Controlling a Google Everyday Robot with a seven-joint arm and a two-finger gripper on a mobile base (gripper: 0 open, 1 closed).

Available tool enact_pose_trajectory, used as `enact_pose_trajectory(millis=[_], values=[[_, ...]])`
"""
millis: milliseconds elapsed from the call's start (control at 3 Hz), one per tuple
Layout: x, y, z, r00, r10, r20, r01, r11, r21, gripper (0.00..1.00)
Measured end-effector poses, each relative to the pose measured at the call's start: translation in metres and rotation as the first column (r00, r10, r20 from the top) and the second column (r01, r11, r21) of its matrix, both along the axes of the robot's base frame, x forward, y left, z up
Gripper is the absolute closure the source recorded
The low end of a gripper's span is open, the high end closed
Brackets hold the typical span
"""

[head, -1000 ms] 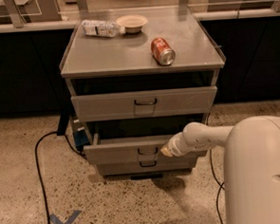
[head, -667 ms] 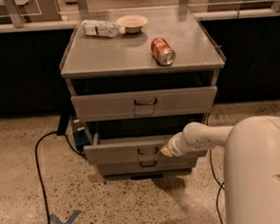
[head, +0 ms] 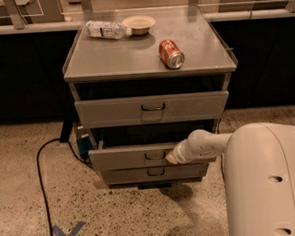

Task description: Close middle drawer

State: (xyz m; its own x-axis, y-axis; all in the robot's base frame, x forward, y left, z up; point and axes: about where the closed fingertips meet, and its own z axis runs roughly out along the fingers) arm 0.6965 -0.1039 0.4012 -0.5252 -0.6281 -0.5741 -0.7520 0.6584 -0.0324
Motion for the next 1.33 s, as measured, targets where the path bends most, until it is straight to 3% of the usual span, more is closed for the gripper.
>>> enact_pose_trajectory(millis=[333, 667, 1000, 1333], values=[[0.029, -0.006, 0.019, 0.9962, -0.043, 0.076, 0.041, 0.999, 0.025, 1.00], [0.043, -0.016, 0.032, 0.9895, -0.081, 0.119, 0.076, 0.996, 0.046, 1.00], [0.043, -0.016, 0.032, 0.9895, -0.081, 0.119, 0.076, 0.996, 0.046, 1.00], [0.058, -0.017, 0.034, 0.9862, -0.078, 0.146, 0.075, 0.997, 0.026, 1.00]])
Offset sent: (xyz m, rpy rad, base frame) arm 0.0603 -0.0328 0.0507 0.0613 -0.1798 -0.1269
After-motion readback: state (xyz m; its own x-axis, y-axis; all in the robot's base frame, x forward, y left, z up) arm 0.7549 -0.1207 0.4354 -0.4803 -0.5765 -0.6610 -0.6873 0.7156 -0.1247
